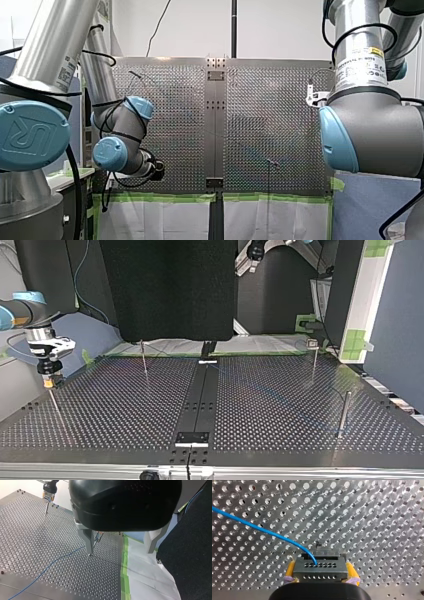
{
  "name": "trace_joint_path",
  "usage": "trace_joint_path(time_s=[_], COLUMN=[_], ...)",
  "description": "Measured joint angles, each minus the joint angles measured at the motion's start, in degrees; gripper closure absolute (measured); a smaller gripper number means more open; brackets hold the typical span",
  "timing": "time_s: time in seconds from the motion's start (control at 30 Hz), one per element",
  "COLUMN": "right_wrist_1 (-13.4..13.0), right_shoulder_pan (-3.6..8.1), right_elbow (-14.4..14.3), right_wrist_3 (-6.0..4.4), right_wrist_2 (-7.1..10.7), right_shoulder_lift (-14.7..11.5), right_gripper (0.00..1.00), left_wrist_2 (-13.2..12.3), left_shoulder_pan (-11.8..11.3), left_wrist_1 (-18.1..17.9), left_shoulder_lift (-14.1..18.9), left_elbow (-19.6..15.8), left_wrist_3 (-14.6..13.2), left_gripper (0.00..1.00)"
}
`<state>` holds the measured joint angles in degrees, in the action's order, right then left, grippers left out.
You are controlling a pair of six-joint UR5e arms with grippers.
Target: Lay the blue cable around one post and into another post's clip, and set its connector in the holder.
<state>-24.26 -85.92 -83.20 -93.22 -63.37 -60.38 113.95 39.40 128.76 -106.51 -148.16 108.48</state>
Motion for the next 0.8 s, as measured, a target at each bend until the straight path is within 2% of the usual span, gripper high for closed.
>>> trace_joint_path(time_s=[0.8], right_wrist_1=[-1.52], right_shoulder_pan=[0.03], right_elbow=[-0.06], right_wrist_3=[0.29], right_wrist_2=[0.77], right_shoulder_lift=[0.26], right_gripper=[1.0], left_wrist_2=[-0.03], left_shoulder_pan=[-0.06], left_wrist_1=[0.08], left_shoulder_lift=[-0.01], left_elbow=[0.01], left_wrist_3=[0.06], left_gripper=[0.0])
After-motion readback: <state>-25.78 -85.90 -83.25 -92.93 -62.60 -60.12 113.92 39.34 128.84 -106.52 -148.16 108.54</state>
